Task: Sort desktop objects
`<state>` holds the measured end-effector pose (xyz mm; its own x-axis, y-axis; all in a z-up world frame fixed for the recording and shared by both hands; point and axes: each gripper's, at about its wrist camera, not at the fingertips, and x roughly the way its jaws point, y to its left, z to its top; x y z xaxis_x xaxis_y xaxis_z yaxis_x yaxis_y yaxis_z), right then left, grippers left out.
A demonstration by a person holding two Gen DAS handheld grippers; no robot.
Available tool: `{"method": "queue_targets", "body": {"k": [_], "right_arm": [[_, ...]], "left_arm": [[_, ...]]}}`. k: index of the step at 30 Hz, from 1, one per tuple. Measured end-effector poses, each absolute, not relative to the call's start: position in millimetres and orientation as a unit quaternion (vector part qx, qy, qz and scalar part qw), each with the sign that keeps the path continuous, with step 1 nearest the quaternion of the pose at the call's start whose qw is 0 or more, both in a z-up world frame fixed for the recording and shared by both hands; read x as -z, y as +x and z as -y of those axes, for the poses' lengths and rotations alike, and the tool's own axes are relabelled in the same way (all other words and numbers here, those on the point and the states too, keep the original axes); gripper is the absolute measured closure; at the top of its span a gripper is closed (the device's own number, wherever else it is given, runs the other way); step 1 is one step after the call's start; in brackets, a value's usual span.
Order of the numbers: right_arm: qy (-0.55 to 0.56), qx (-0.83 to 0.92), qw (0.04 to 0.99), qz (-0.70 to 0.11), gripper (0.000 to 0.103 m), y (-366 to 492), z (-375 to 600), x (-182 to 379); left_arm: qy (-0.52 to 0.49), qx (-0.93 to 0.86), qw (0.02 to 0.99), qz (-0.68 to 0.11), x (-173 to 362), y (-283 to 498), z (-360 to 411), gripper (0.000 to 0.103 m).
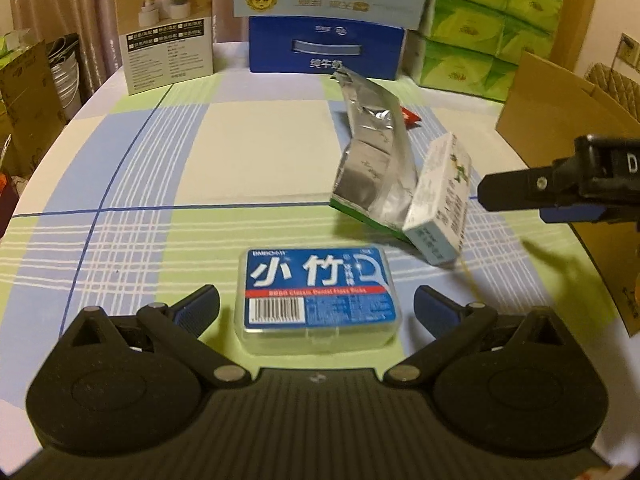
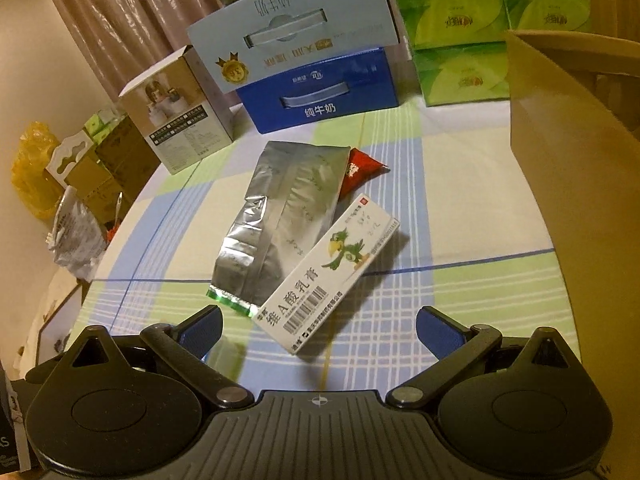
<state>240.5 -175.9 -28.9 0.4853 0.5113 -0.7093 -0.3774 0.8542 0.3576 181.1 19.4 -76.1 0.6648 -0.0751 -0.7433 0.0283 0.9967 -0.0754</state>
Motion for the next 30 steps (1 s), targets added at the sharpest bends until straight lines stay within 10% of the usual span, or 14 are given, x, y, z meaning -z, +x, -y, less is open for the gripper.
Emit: {"method": "queue_targets", "body": {"k": [8,22,30], "right_arm": [[0.094,-0.261,0.846,-0.456,0.004,254,166,42],[0.099,-0.257,0.832,-0.482,0.056,270,149,58],[-0.023,-0.242,0.84,-0.485,0.067,225,157,45]], "left_arm": [[-0.018,0.016,0.911,-0.413,80,182,-24,0.019],[-0.025,0.009,0.909,-0.415,80,185,-29,0.019],[-0.021,0.024,0.906,-0.423,74,176,-27,0.019]]}}
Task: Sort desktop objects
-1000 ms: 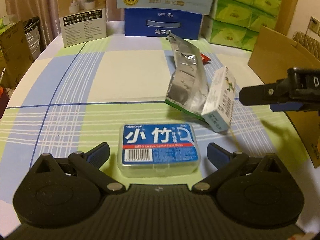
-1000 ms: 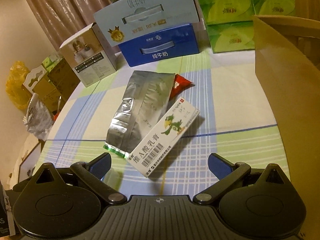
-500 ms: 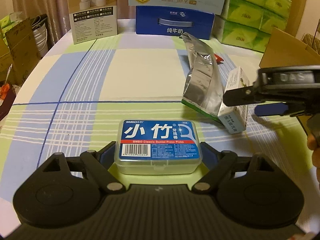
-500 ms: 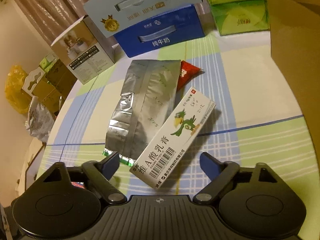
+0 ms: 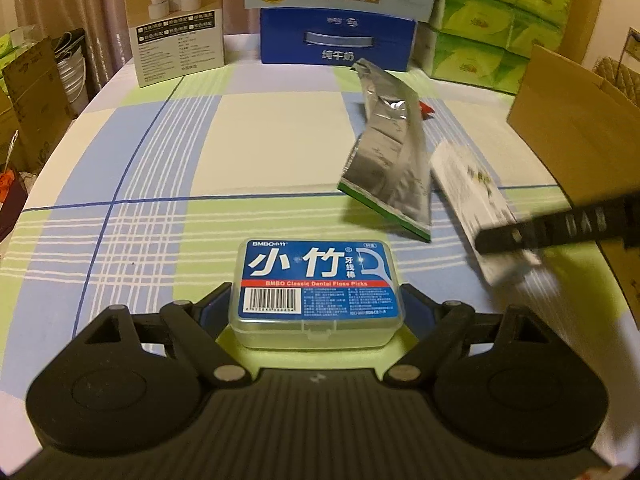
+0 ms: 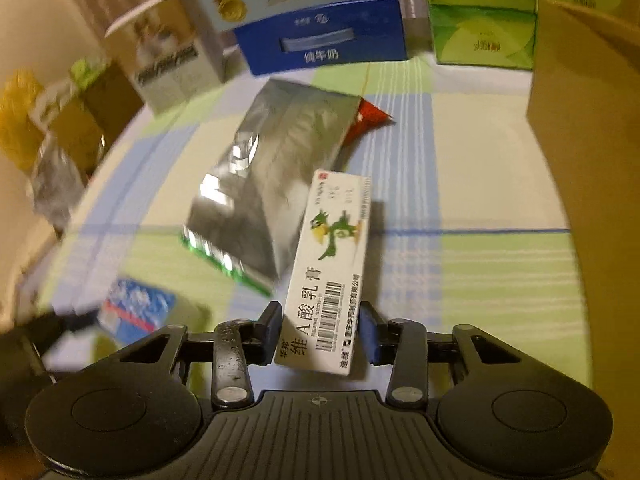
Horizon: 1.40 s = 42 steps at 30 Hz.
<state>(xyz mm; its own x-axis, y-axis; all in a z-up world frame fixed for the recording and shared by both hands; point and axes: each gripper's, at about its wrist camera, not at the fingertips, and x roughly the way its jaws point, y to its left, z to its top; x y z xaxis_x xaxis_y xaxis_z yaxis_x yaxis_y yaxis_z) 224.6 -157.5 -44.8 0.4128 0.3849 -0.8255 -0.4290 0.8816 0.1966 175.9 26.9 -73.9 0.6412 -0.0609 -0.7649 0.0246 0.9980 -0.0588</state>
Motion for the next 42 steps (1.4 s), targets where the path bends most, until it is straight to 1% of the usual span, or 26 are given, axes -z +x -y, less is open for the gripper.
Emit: {"method": "queue_targets", "body": {"k": [6,9,15,17,18,20,29,35,42], "right_arm": [[-0.076,-0.234,0.842,-0.48,0.068,167,174,44],[-0.082,-0.228,0.845,-0.477,0.068,143,184,42],[-0.077,-0.234,0.846,-0.472,0.067,106,198,41],[-0.082,-0.239,0.847,-0.467,0.059,102,198,42],[-0.086,-0.239,0.848,-0.465,0.05,102,197,43],[-0.088,-0.237,0.851,-0.46,0.041,105,198,44],[-0.095,-0.248,0.849,-0.457,0.041,114,194,48],[-0.094,-0.247,0.848,-0.46,0.042,124,191,54],[-0.086,-0.247,0.849,-0.458,0.052,128,189,53]], "left_arm": [[-0.017,0.047,0.902,-0.428,65,147,-17,0.019],[-0.006,0.052,0.903,-0.426,62,130,-11,0.019],[-0.031,0.05,0.9,-0.431,65,99,-6,0.018],[-0.026,0.046,0.901,-0.43,67,94,-2,0.019],[-0.021,0.044,0.902,-0.429,68,94,-1,0.019],[-0.015,0.042,0.903,-0.427,70,94,0,0.019],[-0.007,0.031,0.91,-0.413,73,100,4,0.019],[-0.005,0.027,0.906,-0.422,78,103,5,0.019],[-0.006,0.027,0.906,-0.423,78,103,5,0.019]]}}
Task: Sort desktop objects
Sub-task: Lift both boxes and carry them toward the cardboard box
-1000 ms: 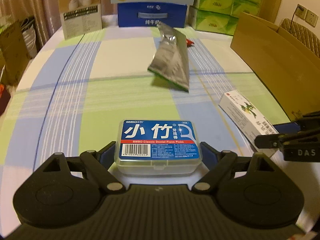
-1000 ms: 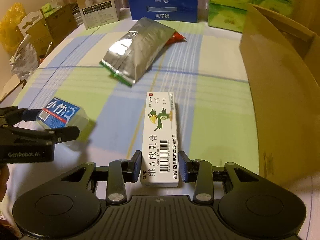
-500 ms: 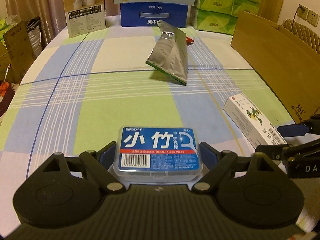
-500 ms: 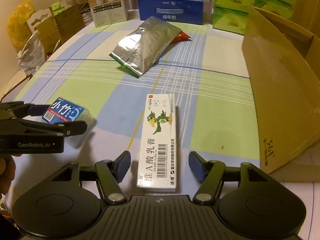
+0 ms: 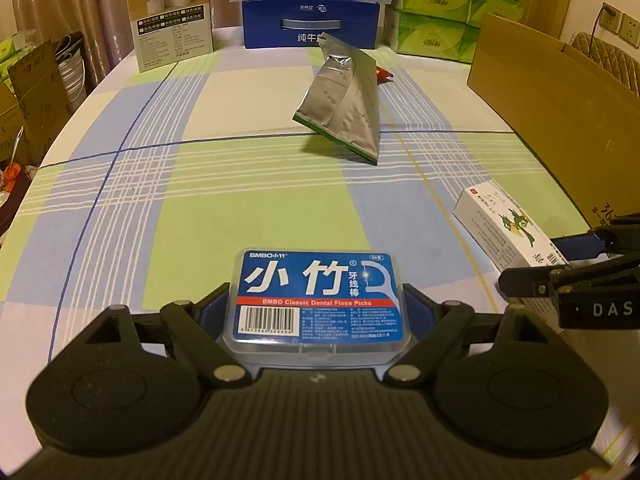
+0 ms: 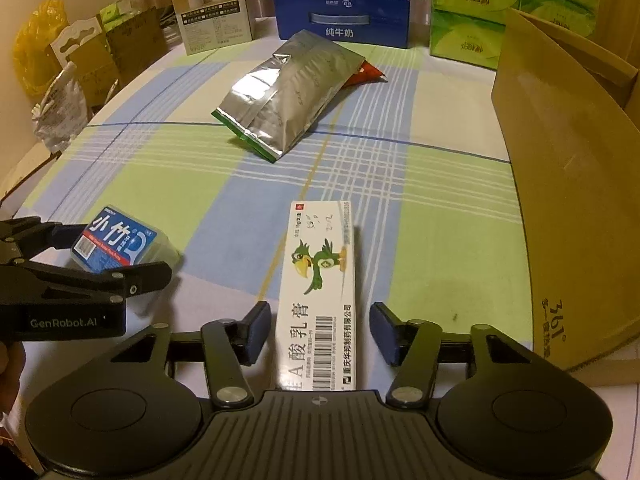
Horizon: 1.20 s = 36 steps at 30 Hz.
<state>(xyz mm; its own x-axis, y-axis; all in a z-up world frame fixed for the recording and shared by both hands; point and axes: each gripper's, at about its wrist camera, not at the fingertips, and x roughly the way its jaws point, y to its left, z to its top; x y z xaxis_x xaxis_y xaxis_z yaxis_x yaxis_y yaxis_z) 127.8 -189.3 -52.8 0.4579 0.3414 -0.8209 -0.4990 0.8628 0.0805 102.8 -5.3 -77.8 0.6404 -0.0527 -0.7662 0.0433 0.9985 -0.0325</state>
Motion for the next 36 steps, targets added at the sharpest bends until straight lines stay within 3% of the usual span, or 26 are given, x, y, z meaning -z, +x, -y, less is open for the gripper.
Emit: {"method": "queue_targets", "body": {"k": [8,36], "right_arm": [[-0.092,-0.244,0.853,-0.453,0.067,129,186,53],[-0.026,-0.226,0.893,-0.388,0.068,113,210,12]], "left_arm": [[-0.002,0.022,0.91,-0.415,74,101,4,0.02],[0.001,0.048,0.921,-0.388,48,101,26,0.02]]}}
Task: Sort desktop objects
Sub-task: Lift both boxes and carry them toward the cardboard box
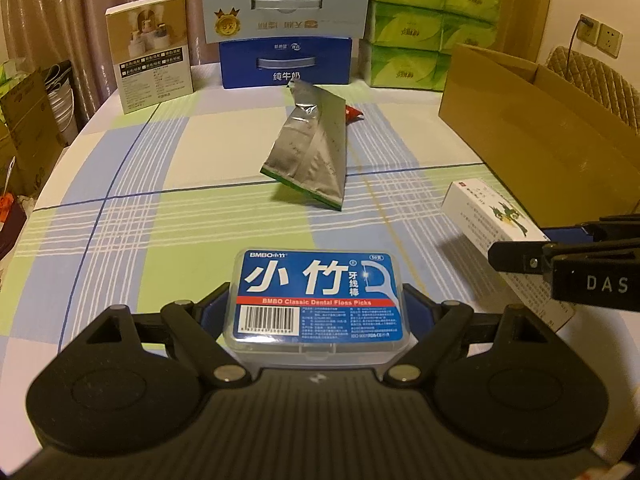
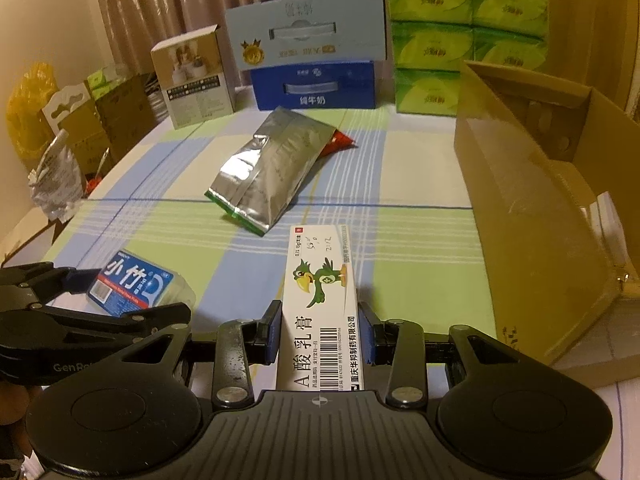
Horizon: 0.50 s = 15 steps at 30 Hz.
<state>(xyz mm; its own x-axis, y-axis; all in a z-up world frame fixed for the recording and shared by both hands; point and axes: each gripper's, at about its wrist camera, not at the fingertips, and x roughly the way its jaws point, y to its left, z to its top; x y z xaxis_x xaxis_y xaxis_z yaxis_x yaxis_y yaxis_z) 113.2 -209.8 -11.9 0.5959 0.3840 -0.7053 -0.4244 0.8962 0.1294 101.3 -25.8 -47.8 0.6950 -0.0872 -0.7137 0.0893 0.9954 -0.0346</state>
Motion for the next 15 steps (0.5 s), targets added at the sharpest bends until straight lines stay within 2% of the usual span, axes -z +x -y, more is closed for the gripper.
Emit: {"method": "queue_targets", "body": {"k": [15], "right_arm": [[-0.006,-0.21,0.916,-0.342,0.068,95,232,-27]], "left_arm": [[0.014,0.063,0.93,-0.361,6,85,56,0.02]]}}
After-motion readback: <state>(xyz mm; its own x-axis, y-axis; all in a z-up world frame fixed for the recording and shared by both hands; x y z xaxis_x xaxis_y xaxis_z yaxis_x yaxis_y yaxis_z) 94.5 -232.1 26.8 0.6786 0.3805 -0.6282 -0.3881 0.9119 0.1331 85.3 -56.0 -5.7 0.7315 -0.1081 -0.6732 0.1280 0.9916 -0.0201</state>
